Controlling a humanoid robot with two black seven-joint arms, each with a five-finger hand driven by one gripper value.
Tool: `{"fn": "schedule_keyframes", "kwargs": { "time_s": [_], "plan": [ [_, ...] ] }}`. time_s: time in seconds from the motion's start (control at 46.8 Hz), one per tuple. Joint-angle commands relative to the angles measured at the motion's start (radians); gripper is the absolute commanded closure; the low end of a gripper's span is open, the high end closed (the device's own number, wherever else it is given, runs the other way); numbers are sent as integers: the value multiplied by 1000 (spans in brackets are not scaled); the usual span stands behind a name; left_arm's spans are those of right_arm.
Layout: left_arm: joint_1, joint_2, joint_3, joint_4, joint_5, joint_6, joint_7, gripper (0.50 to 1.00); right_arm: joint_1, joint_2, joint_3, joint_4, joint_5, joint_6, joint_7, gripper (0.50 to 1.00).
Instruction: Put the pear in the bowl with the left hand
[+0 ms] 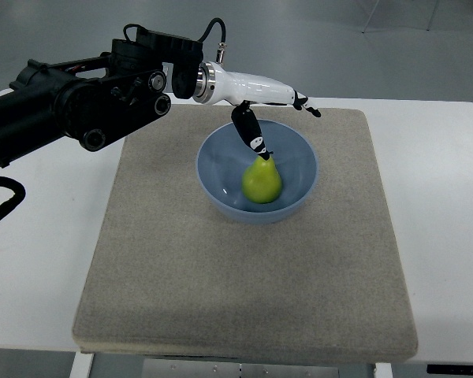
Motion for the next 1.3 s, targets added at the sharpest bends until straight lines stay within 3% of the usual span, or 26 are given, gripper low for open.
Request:
{"fn": "schedule_keyframes", "kwargs": {
  "time_s": [0.0,0.342,0.577,0.833,0.961,1.282],
  "plan": [
    [-7,4,-10,20,-1,1,0,544,0,0,0,-2,1,0,-1,576],
    [-10,4,-65,245,-119,5,-1,544,0,0,0,0,-1,0,1,574],
    [13,6,-46,363,-302,143,-3,540,0,0,0,0,1,0,-1,576],
    [108,-2,-63,406,-383,220,-3,540,0,0,0,-2,-1,0,1,576],
    [134,-16,-62,457,-524,272,-1,540,0,0,0,-2,-1,0,-1,574],
    [197,-80,-60,583,-978,274,6,538,0,0,0,-2,-1,0,-1,576]
  ]
}}
